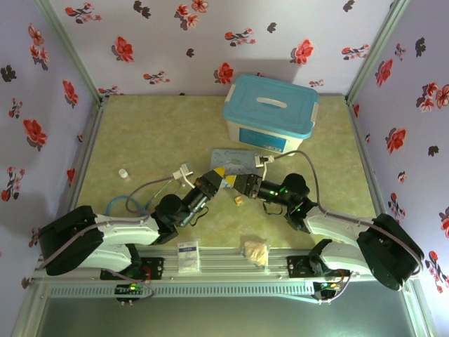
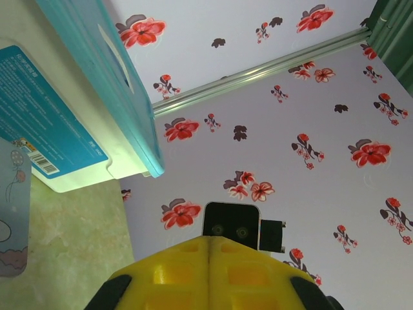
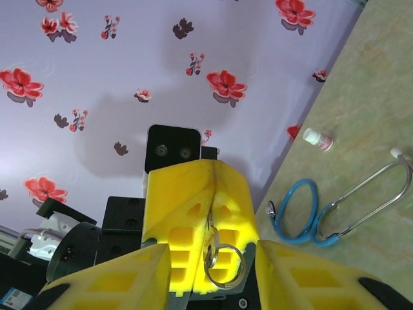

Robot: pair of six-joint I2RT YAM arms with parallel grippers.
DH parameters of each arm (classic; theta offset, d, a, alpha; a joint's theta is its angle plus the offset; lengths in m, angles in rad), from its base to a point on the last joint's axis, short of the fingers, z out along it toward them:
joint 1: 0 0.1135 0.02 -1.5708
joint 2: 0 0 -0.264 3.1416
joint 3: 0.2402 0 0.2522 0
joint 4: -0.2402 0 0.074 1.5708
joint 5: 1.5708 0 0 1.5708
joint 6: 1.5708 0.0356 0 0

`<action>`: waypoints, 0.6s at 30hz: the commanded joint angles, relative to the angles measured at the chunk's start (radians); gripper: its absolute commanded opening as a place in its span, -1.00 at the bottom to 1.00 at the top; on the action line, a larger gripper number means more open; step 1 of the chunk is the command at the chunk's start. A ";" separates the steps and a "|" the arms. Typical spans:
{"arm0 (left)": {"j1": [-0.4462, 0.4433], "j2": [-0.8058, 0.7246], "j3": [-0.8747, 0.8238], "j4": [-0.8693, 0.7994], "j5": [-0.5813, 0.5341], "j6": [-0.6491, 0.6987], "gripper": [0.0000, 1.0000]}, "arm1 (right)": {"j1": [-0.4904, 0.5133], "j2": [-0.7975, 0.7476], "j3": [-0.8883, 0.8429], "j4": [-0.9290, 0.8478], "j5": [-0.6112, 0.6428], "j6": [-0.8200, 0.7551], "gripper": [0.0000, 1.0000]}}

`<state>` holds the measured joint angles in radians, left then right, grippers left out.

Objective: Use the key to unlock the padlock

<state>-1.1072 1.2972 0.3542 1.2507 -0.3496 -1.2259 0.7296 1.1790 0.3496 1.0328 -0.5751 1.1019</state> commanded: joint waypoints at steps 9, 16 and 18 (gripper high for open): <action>-0.006 -0.012 0.020 0.041 -0.027 -0.014 -1.00 | 0.016 0.034 0.031 0.092 0.012 0.005 -0.65; -0.005 -0.012 0.010 0.043 -0.030 -0.020 -1.00 | 0.015 0.041 0.028 0.094 0.032 0.005 -0.80; -0.007 -0.015 0.006 0.042 -0.032 -0.019 -1.00 | 0.015 0.042 0.032 0.089 0.040 0.001 -0.86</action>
<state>-1.1072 1.2972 0.3542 1.2495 -0.3614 -1.2331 0.7380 1.2179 0.3527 1.0805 -0.5632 1.1110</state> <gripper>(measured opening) 0.044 0.081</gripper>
